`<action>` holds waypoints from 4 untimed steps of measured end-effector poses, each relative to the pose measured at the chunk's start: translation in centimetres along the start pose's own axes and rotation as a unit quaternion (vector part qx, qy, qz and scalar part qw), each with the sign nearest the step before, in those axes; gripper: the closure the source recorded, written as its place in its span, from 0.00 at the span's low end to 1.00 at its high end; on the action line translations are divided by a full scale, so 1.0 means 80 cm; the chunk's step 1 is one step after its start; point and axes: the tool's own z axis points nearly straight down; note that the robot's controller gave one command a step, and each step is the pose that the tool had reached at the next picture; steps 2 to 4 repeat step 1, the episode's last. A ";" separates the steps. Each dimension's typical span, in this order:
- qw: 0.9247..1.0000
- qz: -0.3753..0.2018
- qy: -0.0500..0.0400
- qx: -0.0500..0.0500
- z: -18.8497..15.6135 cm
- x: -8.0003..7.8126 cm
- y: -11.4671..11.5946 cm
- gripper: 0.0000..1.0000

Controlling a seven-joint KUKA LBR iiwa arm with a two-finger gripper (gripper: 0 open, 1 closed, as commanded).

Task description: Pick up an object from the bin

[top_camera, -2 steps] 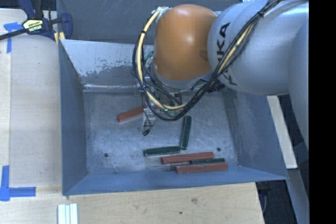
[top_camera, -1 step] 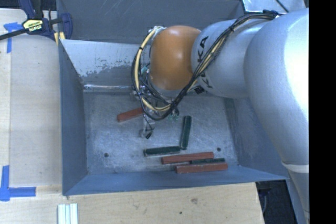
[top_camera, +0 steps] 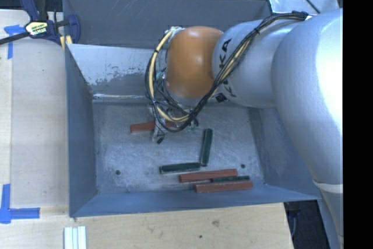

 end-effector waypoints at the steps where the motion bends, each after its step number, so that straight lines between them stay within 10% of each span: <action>1: 1.000 0.008 -0.005 0.001 -0.180 -0.029 -0.008 1.00; 4: 1.000 0.008 -0.005 0.001 -0.180 -0.029 -0.008 1.00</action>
Offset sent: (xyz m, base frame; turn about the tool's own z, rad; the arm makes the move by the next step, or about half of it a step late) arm 0.0204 -0.0031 0.1381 0.0151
